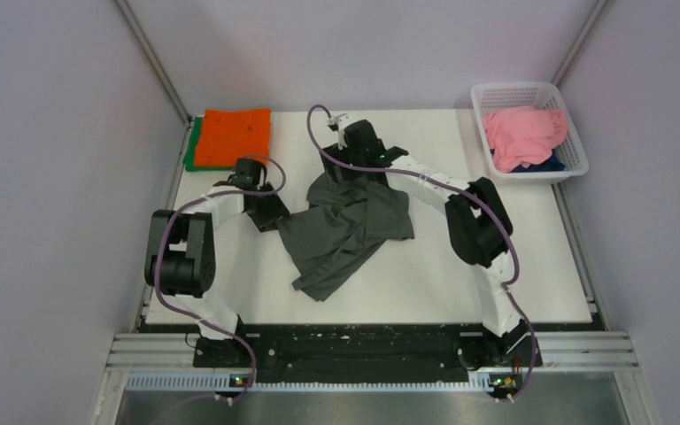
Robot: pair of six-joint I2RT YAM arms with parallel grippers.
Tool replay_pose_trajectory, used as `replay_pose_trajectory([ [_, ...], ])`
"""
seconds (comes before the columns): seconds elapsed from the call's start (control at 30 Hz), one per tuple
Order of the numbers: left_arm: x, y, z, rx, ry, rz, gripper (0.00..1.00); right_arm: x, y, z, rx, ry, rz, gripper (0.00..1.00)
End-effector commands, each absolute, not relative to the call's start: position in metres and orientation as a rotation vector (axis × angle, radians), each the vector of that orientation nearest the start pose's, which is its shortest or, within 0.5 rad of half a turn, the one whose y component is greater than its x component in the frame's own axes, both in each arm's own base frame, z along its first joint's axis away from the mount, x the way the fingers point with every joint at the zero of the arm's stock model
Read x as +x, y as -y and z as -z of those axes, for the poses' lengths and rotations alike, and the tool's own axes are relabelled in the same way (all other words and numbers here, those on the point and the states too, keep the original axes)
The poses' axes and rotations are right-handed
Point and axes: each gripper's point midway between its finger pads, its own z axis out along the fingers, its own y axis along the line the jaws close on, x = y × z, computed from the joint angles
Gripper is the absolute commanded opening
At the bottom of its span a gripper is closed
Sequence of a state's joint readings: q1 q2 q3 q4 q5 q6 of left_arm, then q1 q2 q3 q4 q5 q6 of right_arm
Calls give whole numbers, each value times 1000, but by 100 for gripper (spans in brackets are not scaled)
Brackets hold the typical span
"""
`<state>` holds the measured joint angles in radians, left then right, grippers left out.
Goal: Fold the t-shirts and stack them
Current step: Flatten out the tshirt
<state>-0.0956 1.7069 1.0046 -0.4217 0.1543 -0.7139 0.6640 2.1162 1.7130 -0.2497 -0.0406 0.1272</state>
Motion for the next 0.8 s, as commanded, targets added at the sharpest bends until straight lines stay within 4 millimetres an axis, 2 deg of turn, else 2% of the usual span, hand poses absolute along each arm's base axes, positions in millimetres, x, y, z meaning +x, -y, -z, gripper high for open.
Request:
replay_pose_trajectory([
  [0.0,358,89,-9,-776,-2689,348,46,459,-415,-103,-814,-2082,-491,85],
  [0.07,359,89,-4,-768,-2716,325,31,470,-427,-102,-848,-2058,-465,85],
  [0.13,359,89,-2,-763,-2727,304,2,476,-433,-89,-847,-2080,-442,85],
  [0.3,354,77,-9,-757,-2704,217,0,478,-425,-37,-844,-2195,-348,83],
  [0.37,351,67,-13,-761,-2684,147,0,475,-417,-22,-842,-2233,-294,79],
  [0.43,346,62,-16,-759,-2675,120,0,470,-411,-10,-814,-2276,-271,66],
  [0.47,344,61,-18,-758,-2669,112,0,471,-407,-8,-796,-2286,-247,57],
  [0.5,342,59,-20,-758,-2666,104,0,472,-401,-7,-770,-2295,-213,42],
  [0.6,337,56,-27,-760,-2648,89,0,483,-385,-23,-656,-2271,-108,6],
  [0.63,337,55,-31,-757,-2636,91,0,488,-381,-33,-624,-2251,-83,0],
  [0.7,338,55,-45,-741,-2599,110,0,499,-375,-65,-555,-2194,-57,0],
  [0.77,343,58,-67,-687,-2547,136,0,507,-367,-107,-484,-2130,-57,0],
])
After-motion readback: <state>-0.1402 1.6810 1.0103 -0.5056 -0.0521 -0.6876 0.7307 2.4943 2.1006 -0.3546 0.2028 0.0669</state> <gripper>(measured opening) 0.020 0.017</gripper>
